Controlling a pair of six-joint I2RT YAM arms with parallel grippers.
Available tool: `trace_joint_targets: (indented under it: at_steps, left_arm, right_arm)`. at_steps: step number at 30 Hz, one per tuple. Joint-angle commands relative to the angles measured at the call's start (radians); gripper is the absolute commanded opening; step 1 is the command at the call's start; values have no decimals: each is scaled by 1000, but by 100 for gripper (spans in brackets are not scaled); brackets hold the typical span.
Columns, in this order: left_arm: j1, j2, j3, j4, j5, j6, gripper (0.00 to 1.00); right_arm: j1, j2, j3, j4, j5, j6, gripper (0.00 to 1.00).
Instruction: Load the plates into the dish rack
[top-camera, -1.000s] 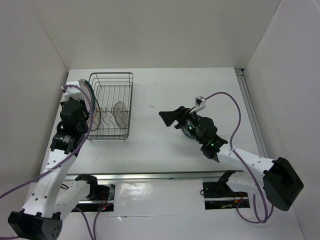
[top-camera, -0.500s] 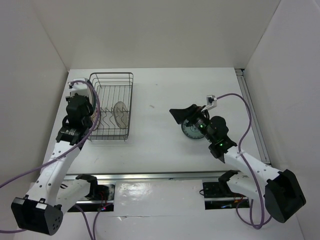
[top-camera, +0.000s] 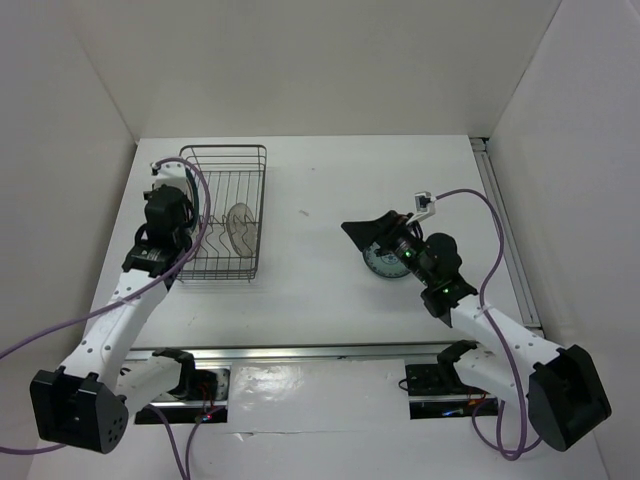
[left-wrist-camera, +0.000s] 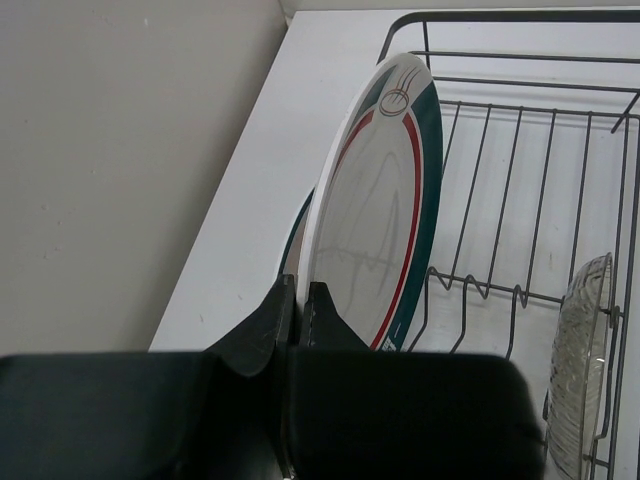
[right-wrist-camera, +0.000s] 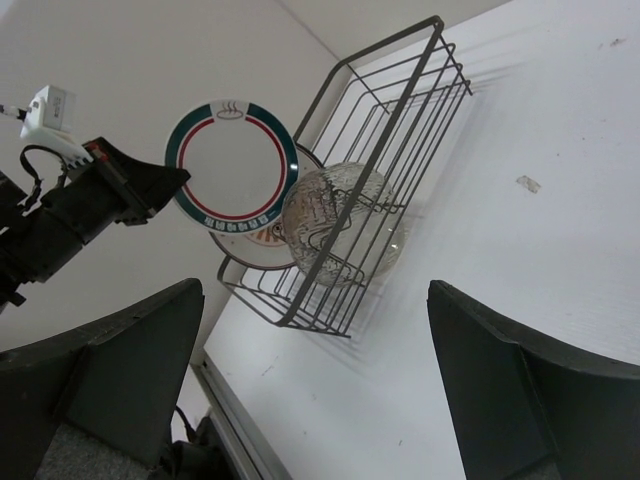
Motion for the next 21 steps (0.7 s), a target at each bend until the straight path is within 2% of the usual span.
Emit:
trace_joint_targets:
  at_steps: [1, 10, 18, 19, 21]
  left_arm:
    - [1, -16, -3, 98, -29, 23, 0]
    - [1, 11, -13, 84, -60, 43, 0]
    - [1, 58, 5, 38, -7, 9, 0]
    - [1, 58, 5, 38, -6, 9, 6]
    - [1, 58, 5, 38, -6, -2, 8]
  right_arm:
    - [-6, -25, 8, 1, -17, -2, 100]
    - [-6, -56, 8, -19, -26, -2, 100]
    - [-15, -84, 8, -49, -7, -13, 100]
    - [-15, -84, 8, -49, -7, -13, 100]
    - [-15, -84, 8, -49, -7, -13, 100]
